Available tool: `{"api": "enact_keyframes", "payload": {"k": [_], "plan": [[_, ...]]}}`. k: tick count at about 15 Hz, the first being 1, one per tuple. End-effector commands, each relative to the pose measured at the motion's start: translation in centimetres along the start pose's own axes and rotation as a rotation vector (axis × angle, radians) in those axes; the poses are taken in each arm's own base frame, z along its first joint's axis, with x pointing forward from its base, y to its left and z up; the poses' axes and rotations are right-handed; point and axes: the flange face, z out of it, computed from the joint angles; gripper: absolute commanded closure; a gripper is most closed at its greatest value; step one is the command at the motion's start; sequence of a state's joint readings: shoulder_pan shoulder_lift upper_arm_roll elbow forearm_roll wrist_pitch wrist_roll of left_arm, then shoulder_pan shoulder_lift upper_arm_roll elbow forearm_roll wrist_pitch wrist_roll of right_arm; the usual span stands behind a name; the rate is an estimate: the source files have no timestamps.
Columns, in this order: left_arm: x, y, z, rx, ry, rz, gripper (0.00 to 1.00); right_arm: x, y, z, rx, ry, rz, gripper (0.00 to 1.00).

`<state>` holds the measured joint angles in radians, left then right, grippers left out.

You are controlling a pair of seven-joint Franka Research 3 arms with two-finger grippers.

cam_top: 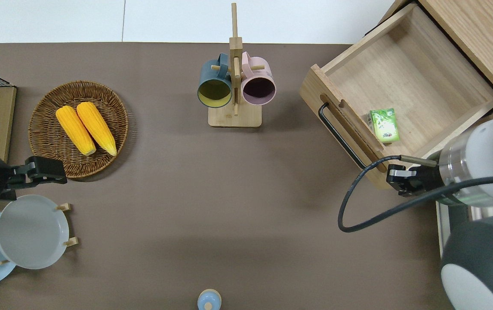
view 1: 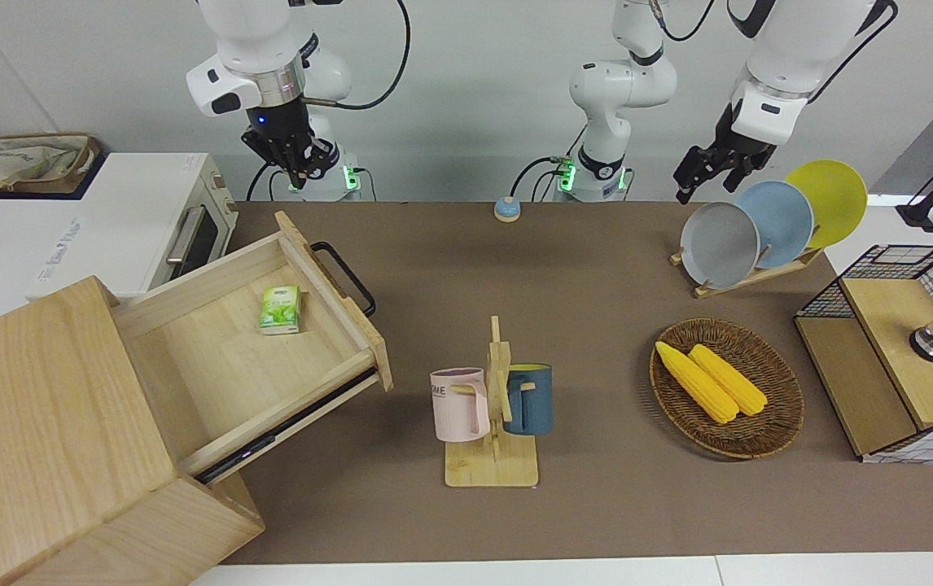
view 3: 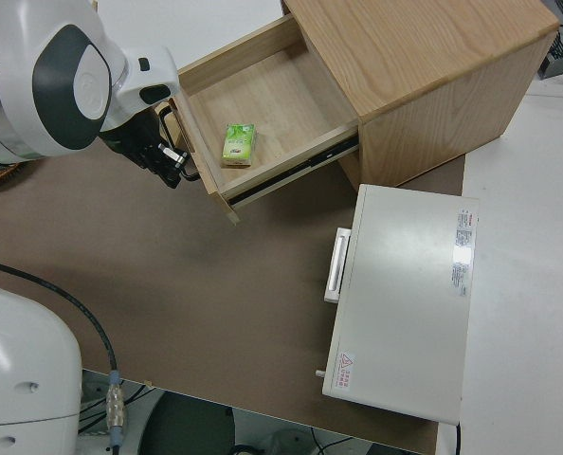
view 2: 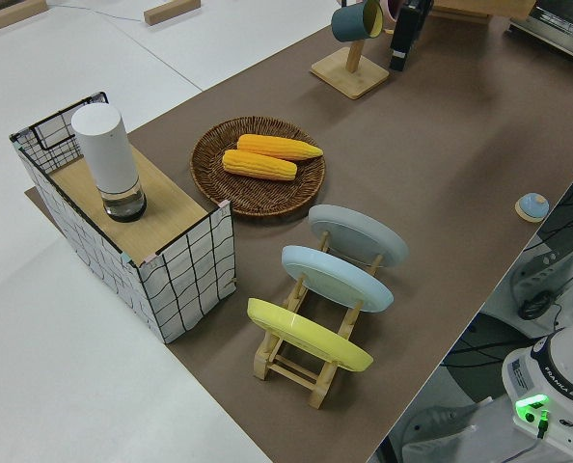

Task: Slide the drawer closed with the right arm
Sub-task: 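Move the right gripper toward the front edge of the open drawer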

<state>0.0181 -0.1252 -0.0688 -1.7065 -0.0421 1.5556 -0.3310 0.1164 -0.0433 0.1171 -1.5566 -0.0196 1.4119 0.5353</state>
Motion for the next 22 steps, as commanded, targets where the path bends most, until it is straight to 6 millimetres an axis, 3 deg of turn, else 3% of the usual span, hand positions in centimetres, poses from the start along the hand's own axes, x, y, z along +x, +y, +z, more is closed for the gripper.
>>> {"api": "enact_keyframes", "payload": {"k": [1,7,11,15,22], "plan": [[-0.4,-0.3,-0.5,0.000,-0.003,0.006,0.01,-2.5,-2.3,-0.2,0.003,-0.012,0.091,1.000],[-0.4,-0.3,-0.4,0.001,-0.005,0.006,0.01,-4.7,-7.0,3.0,-0.007,-0.008,0.253,1.000],[-0.4,-0.3,-0.4,0.001,-0.005,0.006,0.01,-4.7,-8.6,5.3,0.033,-0.010,0.348,1.000],[-0.4,-0.3,-0.5,0.000,-0.003,0.006,0.01,-4.1,-9.3,9.2,0.059,-0.015,0.388,1.000],[-0.4,-0.3,-0.5,0.000,-0.003,0.006,0.01,-1.1,-9.0,11.7,0.133,0.019,0.499,1.000]]}}
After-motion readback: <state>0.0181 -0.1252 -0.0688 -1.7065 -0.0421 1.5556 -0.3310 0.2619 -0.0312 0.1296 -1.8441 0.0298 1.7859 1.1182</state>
